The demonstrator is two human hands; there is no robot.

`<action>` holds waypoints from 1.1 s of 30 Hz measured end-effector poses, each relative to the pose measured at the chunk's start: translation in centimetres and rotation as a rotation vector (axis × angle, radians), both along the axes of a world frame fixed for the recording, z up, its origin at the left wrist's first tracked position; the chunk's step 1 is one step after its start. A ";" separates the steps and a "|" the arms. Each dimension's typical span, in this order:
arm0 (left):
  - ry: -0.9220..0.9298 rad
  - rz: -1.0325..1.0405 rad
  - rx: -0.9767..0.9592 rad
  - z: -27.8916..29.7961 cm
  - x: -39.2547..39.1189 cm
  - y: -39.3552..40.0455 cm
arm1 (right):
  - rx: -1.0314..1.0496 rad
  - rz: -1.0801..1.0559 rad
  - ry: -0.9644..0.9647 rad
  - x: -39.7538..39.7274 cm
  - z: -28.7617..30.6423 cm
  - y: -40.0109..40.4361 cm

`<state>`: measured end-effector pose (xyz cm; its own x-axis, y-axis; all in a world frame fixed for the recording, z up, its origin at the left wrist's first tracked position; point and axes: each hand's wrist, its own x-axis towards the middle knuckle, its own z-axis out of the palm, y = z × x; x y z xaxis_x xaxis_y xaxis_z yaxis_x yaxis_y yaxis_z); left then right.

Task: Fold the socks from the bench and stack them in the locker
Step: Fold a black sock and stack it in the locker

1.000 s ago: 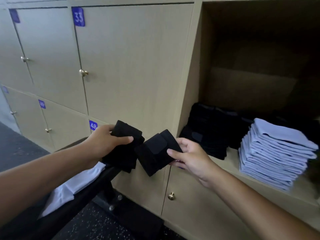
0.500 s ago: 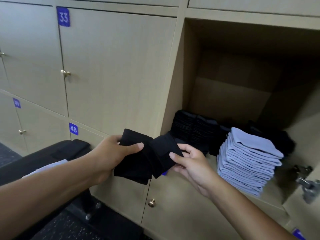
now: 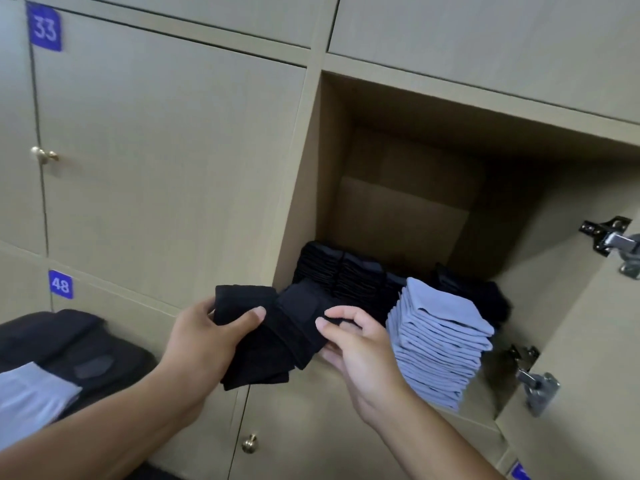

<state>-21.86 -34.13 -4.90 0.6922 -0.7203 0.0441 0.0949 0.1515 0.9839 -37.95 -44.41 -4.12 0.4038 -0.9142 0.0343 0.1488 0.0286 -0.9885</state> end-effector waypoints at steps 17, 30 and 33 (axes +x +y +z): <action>-0.241 -0.054 0.057 -1.6 1.8 -2.1 | -0.071 -0.155 0.024 1.0 6.7 -10.0; -0.302 -0.093 0.090 -2.4 2.1 -3.3 | -0.041 -0.230 0.185 7.0 9.5 -19.5; -0.300 -0.099 0.080 -2.6 2.2 -3.4 | -0.053 -0.229 0.239 7.8 9.0 -20.5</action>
